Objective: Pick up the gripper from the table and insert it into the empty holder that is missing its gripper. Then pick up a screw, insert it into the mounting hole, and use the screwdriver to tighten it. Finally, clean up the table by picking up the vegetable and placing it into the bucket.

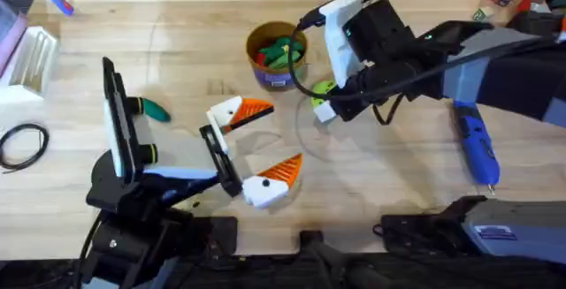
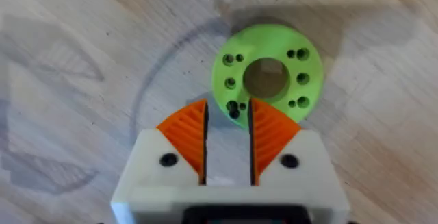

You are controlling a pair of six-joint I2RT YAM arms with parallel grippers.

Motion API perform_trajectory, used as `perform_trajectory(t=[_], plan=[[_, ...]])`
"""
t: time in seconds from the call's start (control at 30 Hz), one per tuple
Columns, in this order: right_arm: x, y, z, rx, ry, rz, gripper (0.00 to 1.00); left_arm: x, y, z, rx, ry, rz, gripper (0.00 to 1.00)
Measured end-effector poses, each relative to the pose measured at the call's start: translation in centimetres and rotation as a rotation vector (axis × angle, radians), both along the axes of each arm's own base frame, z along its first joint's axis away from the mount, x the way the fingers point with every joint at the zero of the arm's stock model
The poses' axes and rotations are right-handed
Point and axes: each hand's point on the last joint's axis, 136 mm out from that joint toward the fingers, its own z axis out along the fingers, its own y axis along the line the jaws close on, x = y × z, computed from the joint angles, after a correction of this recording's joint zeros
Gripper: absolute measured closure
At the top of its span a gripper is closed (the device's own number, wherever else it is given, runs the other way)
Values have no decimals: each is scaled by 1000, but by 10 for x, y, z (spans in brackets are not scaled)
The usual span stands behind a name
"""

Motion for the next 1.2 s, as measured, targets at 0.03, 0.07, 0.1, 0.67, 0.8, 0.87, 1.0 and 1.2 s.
perform_trajectory(t=[0.03, 0.07, 0.1, 0.67, 0.8, 0.87, 1.0, 1.2], plan=[[1, 0, -1, 0, -1, 1, 667, 0, 0, 0, 0, 0, 0, 14], [2, 1, -2, 1, -3, 1, 691, 0, 0, 0, 0, 0, -1, 14], [3, 2, -2, 2, -7, 1, 711, 0, 0, 0, 0, 0, 0, 14], [4, 0, -3, -7, -12, 2, 992, 0, 0, 0, 0, 0, 0, 13], [3, 0, -3, -11, -6, 3, 993, 0, 0, 0, 0, 0, 0, 15], [1, -2, -1, -20, 8, 3, 993, 0, 0, 0, 0, 0, 0, 14], [2, -2, 17, -32, 24, 2, 994, 0, 0, 0, 0, 0, 0, 13], [17, 8, 81, -4, -27, 9, 994, 0, 0, 0, 0, 0, 0, 13]])
